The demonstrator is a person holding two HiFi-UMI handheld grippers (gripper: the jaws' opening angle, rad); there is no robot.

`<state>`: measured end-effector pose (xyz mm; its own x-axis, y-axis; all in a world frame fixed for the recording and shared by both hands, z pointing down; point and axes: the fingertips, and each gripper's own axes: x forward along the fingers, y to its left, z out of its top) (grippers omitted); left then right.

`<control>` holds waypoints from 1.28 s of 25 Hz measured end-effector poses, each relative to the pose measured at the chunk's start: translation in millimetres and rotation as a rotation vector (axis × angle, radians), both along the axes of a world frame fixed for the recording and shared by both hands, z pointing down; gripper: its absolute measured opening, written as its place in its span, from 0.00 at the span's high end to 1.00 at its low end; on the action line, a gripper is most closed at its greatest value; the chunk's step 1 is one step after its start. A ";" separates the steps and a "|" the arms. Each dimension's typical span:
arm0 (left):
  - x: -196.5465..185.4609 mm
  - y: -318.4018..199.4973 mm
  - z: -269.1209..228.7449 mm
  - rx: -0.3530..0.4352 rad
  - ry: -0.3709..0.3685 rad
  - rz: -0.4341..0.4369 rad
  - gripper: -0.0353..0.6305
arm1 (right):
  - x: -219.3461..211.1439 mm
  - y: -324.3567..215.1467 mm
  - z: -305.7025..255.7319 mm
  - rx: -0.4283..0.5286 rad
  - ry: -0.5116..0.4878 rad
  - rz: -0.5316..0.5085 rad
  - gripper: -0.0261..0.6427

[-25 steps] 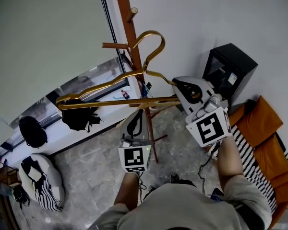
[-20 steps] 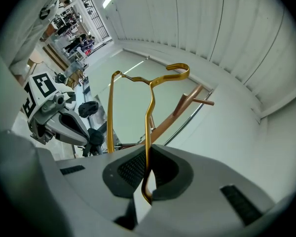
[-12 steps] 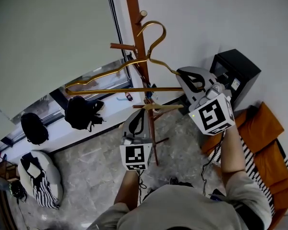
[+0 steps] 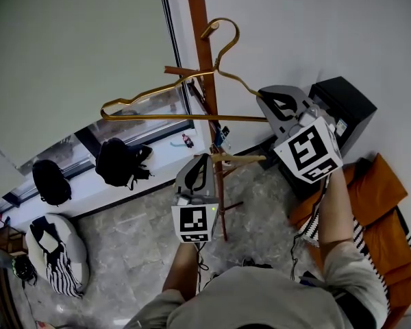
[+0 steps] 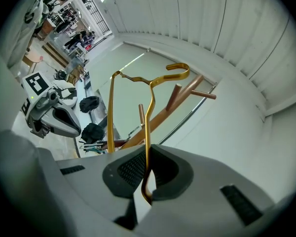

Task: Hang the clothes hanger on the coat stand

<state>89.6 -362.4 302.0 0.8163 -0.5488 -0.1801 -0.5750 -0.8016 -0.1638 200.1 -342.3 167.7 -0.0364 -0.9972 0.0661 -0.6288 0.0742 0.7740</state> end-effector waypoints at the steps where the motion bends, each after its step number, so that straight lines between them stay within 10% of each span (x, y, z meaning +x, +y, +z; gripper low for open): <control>1: -0.1 -1.0 -1.0 0.003 0.000 -0.002 0.93 | 1.4 -1.4 -1.2 -0.002 -0.004 0.001 0.95; 32: -0.9 -38.0 2.3 0.004 -0.006 -0.079 0.93 | 27.5 -58.4 26.1 -0.099 -0.029 -0.025 0.95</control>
<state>88.7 -400.4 304.3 0.7715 -0.6110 -0.1774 -0.6355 -0.7531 -0.1701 227.6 -400.7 193.8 -0.0643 -0.9846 0.1628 -0.6477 0.1653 0.7438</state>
